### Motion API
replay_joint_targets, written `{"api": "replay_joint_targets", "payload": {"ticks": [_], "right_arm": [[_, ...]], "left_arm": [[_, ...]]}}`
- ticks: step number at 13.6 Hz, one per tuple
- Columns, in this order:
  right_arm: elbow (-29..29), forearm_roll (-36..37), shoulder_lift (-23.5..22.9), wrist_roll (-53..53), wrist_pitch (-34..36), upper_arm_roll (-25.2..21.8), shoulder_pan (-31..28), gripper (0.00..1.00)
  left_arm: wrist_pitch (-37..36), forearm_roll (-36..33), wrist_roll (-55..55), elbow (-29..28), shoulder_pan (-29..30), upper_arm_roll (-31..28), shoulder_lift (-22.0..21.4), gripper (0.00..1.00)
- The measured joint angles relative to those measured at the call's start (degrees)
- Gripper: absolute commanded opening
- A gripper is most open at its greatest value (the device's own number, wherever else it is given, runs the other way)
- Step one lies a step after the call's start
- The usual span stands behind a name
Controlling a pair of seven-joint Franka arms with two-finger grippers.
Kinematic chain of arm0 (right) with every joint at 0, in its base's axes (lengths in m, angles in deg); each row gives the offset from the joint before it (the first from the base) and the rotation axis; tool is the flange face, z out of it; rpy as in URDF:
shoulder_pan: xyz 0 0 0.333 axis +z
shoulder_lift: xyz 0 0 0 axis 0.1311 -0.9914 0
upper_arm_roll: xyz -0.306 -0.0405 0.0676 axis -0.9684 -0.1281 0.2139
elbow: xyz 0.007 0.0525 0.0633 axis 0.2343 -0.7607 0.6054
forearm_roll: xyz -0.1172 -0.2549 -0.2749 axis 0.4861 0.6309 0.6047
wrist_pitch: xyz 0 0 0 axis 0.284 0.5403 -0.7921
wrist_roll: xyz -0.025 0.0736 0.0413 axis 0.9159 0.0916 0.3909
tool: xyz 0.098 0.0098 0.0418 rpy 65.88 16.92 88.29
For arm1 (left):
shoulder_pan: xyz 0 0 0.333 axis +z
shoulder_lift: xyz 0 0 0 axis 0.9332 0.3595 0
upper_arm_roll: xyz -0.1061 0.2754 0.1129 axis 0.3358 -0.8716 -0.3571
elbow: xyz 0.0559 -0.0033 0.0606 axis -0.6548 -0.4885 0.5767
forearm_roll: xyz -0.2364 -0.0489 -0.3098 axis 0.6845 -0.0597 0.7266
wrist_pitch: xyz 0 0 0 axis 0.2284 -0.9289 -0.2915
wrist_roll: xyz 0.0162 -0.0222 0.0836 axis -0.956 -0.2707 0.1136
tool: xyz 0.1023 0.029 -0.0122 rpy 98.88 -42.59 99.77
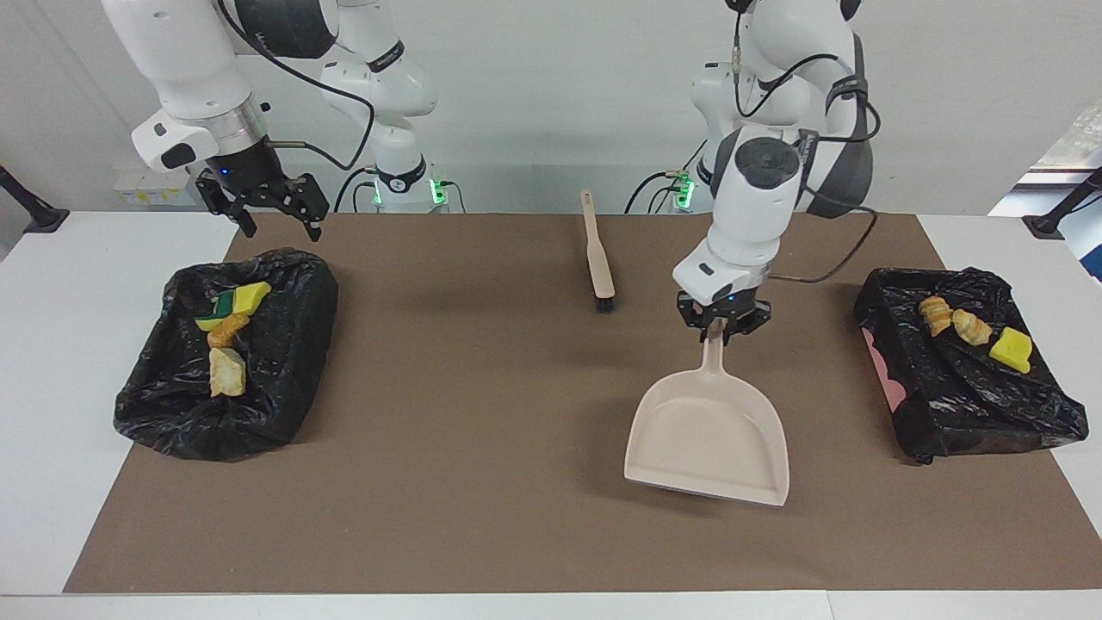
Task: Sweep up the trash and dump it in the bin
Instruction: 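Return the dustpan to the table center with the left gripper and release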
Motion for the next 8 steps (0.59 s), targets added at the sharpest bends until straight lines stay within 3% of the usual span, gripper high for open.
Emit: {"api": "replay_joint_targets", "payload": {"ticks": [3,8], "right_arm": [[0.0,0.0,0.0,0.0,0.0,0.0,0.0,1.0],[0.0,0.0,0.0,0.0,0.0,0.0,0.0,1.0]], "left_arm": [[2.39,4.27,2.51,0.92,-1.35,-0.05,1.16,0.0],[3.88,4.72,5.46,0.56,-3.32,-0.06,2.06,0.0]]}}
